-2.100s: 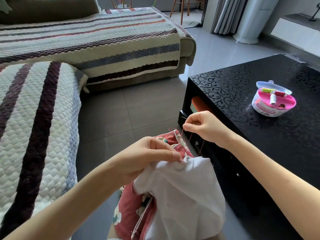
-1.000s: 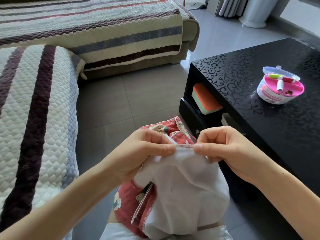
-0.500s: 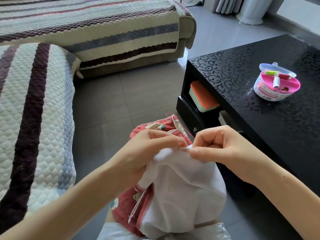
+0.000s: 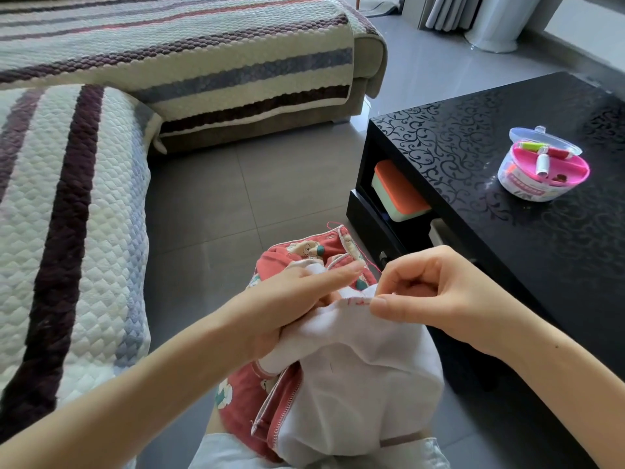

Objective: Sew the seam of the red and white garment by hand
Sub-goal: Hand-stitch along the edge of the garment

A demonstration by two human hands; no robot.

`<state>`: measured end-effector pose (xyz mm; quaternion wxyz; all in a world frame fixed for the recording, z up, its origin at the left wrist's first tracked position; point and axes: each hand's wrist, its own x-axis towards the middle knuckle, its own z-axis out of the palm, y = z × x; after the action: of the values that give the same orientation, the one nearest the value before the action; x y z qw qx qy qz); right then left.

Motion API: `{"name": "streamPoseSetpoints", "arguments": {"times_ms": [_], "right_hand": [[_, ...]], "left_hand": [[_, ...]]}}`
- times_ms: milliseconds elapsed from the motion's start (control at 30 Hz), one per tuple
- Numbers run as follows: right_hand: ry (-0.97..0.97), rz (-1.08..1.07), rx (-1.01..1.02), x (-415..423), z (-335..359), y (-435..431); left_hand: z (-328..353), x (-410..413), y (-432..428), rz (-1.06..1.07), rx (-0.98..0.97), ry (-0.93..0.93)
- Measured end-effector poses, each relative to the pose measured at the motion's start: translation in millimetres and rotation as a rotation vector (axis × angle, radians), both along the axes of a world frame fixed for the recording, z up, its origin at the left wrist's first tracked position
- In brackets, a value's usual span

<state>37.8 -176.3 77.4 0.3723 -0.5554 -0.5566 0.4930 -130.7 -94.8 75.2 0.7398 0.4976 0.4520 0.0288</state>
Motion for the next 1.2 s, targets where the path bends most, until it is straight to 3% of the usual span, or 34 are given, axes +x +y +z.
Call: {"name": "streamPoseSetpoints", "arguments": {"times_ms": [233,467,667,867,1000,1200], "right_hand": [[-0.134,0.022,0.104,1.0,-0.9,-2.2],[-0.133,0.031,0.088,3.3,0.7,-3.5],[-0.121,0.052,0.068,3.0,2.2,-3.3],[-0.101,0.063,0.037,3.1,0.9,-3.3],[-0.047,0.042,0.006,3.6,-0.7,-1.8],[0.041,0.013,-0.097,9.2,-1.7,-0.7]], "left_hand": [[2.7,-1.9,0.4,-0.086,0.011,-0.065],[-0.9,-3.3,3.9,-0.013,0.041,-0.088],[-6.5,-1.2,0.9,0.105,-0.135,-0.216],[-7.8,3.9,-3.7,0.241,-0.2,-0.189],[-9.5,0.3,-2.0,0.209,-0.147,-0.174],[-7.7,-11.7,2.7,-0.053,0.114,-0.095]]}}
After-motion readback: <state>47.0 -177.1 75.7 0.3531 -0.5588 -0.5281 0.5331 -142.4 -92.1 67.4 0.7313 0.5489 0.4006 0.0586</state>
